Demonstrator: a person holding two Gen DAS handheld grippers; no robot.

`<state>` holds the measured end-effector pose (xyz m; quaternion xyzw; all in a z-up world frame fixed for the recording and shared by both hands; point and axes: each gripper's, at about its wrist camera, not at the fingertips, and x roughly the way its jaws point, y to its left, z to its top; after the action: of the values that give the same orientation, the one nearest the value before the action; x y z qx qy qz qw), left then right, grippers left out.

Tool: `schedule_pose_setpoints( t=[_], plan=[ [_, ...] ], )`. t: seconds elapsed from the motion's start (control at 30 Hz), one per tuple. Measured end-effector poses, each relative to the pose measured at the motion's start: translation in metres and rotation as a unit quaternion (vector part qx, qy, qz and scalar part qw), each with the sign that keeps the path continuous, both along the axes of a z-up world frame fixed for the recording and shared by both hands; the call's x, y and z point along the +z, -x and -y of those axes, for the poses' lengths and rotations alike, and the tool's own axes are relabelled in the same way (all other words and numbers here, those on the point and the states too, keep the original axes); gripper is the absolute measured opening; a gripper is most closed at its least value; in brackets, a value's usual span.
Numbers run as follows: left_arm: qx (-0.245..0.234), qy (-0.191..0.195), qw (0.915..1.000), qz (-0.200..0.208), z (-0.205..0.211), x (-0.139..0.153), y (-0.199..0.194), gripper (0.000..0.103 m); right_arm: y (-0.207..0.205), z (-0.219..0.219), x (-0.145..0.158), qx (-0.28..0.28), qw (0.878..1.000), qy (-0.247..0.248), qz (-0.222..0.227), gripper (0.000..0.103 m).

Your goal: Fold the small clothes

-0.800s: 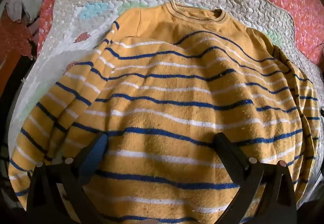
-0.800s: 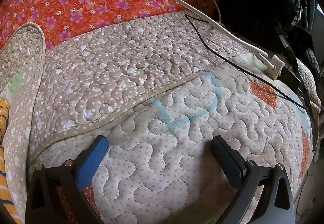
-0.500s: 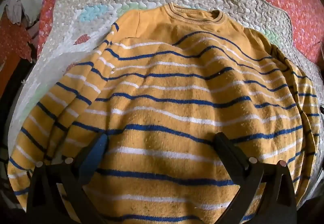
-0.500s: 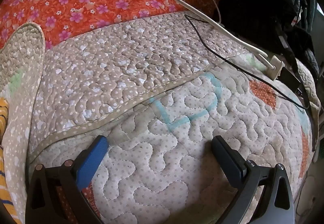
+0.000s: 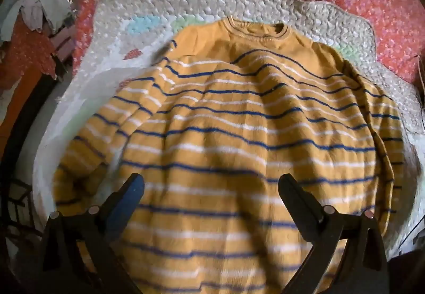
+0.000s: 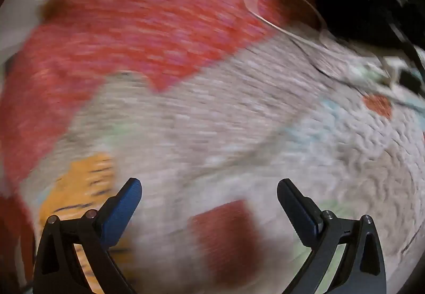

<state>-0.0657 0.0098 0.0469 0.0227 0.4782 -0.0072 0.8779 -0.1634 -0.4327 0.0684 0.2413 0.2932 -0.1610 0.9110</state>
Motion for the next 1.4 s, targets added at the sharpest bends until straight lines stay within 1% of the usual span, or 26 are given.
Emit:
schedule_pose_setpoints(
  t=[0.07,0.13,0.2,0.23,0.27,0.33,0.37,0.43,0.5,0.57,0.6,0.63,0.67,0.73,0.77,0.9,1.1,1.17,1.27,1.4],
  plan=[
    [0.003,0.011,0.9999,0.001,-0.007,0.004,0.010,0.101,0.003,-0.057,0.009,0.060,0.998,0.027,0.018,0.103],
    [0.007,0.022,0.9997,0.001,-0.014,0.005,0.020,0.101,0.006,-0.109,0.009,0.118,0.992,0.030,0.024,0.103],
    [0.007,0.032,0.9995,-0.003,-0.018,0.002,0.028,0.101,0.004,-0.161,0.001,0.185,0.982,0.026,0.014,0.103],
    [0.006,0.036,0.9993,-0.004,-0.019,-0.001,0.032,0.101,-0.001,-0.191,-0.006,0.226,0.974,0.031,-0.002,0.103],
    [0.003,0.040,0.9992,-0.008,-0.020,-0.004,0.035,0.101,-0.003,-0.212,-0.011,0.250,0.967,0.043,-0.022,0.103],
    [-0.001,0.049,0.9986,-0.018,-0.023,-0.013,0.042,0.101,-0.011,-0.249,-0.023,0.289,0.952,0.086,-0.061,0.103],
    [-0.002,0.050,0.9985,-0.021,-0.024,-0.017,0.044,0.101,-0.014,-0.262,-0.029,0.302,0.945,0.105,-0.072,0.103],
    [-0.002,0.048,0.9984,-0.030,-0.026,-0.028,0.048,0.101,-0.020,-0.276,-0.038,0.311,0.938,0.126,-0.087,0.103],
    [-0.003,0.042,0.9983,-0.040,-0.029,-0.039,0.049,0.101,-0.024,-0.279,-0.048,0.314,0.935,0.129,-0.102,0.103],
    [-0.008,0.035,0.9982,-0.048,-0.028,-0.049,0.049,0.101,-0.025,-0.274,-0.058,0.306,0.937,0.118,-0.122,0.103],
    [-0.012,0.030,0.9983,-0.048,-0.027,-0.052,0.049,0.101,-0.031,-0.270,-0.065,0.300,0.939,0.102,-0.135,0.103],
    [-0.013,0.027,0.9985,-0.045,-0.026,-0.053,0.050,0.101,-0.022,-0.268,-0.069,0.296,0.941,0.083,-0.139,0.103],
    [-0.014,0.026,0.9986,-0.043,-0.026,-0.055,0.051,0.102,-0.025,-0.263,-0.074,0.292,0.944,0.057,-0.144,0.103],
    [-0.014,0.026,0.9986,-0.044,-0.026,-0.057,0.051,0.103,-0.029,-0.255,-0.080,0.285,0.948,0.022,-0.143,0.103],
    [-0.014,0.028,0.9985,-0.045,-0.026,-0.059,0.050,0.103,-0.029,-0.254,-0.082,0.283,0.949,0.014,-0.141,0.103],
    [-0.012,0.032,0.9983,-0.047,-0.025,-0.060,0.050,0.103,-0.028,-0.255,-0.084,0.273,0.953,0.002,-0.132,0.103],
    [-0.011,0.033,0.9982,-0.049,-0.026,-0.060,0.048,0.103,-0.026,-0.248,-0.084,0.235,0.962,-0.044,-0.131,0.103],
    [-0.009,0.035,0.9981,-0.050,-0.025,-0.060,0.048,0.103,-0.025,-0.249,-0.083,0.229,0.964,-0.046,-0.131,0.103],
    [-0.009,0.035,0.9981,-0.050,-0.024,-0.060,0.047,0.103,-0.023,-0.252,-0.083,0.240,0.962,-0.032,-0.130,0.103],
    [-0.007,0.034,0.9980,-0.052,-0.023,-0.060,0.047,0.103,-0.019,-0.249,-0.084,0.242,0.963,-0.032,-0.117,0.103]
  ],
)
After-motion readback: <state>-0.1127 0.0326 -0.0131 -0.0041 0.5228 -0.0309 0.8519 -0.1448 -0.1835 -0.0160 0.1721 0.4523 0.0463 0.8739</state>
